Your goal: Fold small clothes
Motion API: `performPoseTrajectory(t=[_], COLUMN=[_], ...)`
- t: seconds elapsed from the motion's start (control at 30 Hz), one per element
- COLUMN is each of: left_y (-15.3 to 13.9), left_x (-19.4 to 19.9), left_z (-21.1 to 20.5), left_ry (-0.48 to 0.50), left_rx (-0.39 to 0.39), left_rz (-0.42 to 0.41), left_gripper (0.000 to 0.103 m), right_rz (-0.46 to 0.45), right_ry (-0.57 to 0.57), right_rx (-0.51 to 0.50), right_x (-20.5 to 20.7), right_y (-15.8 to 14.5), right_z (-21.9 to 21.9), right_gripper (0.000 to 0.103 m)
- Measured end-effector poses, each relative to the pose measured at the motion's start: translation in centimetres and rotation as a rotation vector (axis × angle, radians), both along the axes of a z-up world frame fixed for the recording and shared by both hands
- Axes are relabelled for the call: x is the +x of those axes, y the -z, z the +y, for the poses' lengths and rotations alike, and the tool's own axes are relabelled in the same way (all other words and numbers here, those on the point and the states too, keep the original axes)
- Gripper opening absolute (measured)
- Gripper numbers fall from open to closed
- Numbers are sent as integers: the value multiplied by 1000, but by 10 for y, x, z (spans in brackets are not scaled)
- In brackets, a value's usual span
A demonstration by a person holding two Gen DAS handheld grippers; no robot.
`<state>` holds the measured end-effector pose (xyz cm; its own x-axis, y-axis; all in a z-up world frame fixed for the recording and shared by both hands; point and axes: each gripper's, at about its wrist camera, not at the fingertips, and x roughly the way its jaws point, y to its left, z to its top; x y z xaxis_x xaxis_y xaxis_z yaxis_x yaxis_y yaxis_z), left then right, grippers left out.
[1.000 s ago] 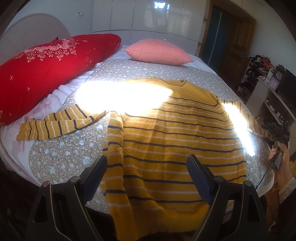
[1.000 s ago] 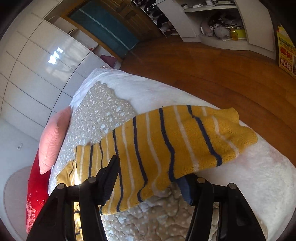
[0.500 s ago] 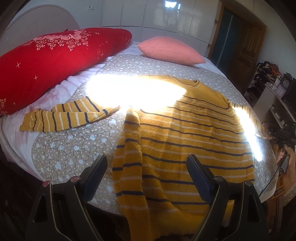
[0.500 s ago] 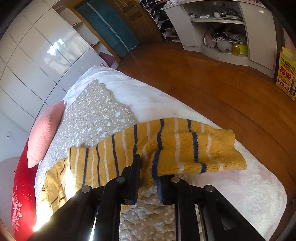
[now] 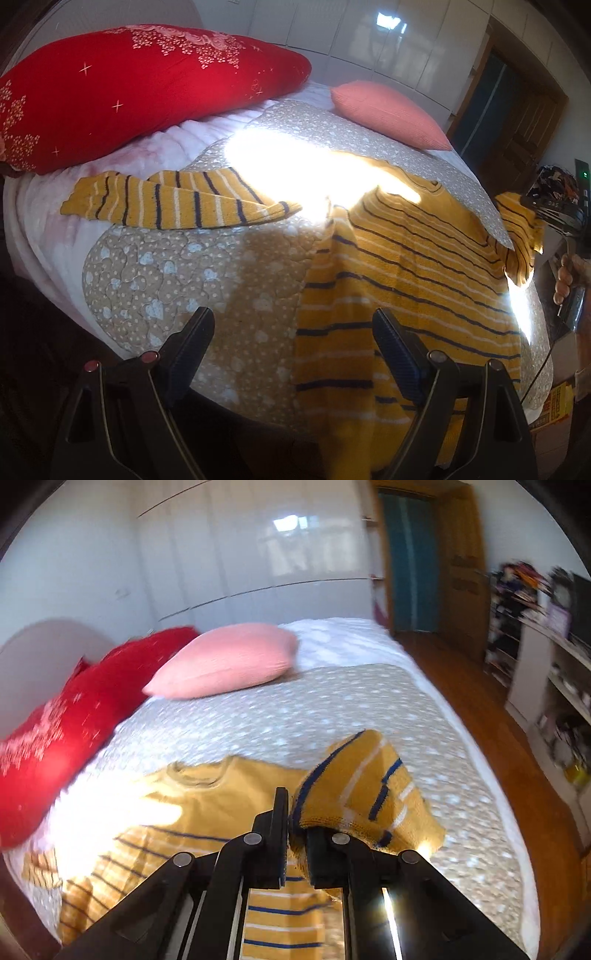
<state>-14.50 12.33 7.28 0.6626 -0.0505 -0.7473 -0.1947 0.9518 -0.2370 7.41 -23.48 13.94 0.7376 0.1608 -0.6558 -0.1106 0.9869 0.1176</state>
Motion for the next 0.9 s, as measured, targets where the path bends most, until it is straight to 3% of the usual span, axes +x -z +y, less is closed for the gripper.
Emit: performPoseTrajectory(t=[0.1, 0.17, 0.27, 0.37, 0.47, 0.6, 0.83, 0.9], left_y=[3, 5, 7, 11, 18, 31, 37, 38], left_x=[-8, -14, -22, -26, -27, -23, -23, -23], left_z=[19, 33, 53, 70, 80, 85, 90, 94], left_ry=[-40, -65, -97, -118, -133, -139, -129, -135], left_rx=[-9, -10, -25, -43, -65, -124, -143, -147], left_rz=[-1, -2, -8, -19, -14, 0, -2, 0], left_gripper=[86, 86, 86, 86, 86, 86, 86, 86], right_rz=[127, 219, 268, 258, 260, 215, 124, 177], right_ry=[-246, -363, -423, -422, -380, -254, 122, 166], right_rx=[5, -54, -204, -192, -111, -74, -162, -154], right_x=[17, 19, 6, -5, -6, 1, 13, 22], right_y=[40, 74, 114, 117, 101, 72, 61, 72], right_z=[87, 135, 175, 173, 151, 116, 58, 46], right_gripper=[9, 13, 35, 44, 44, 44, 44, 44])
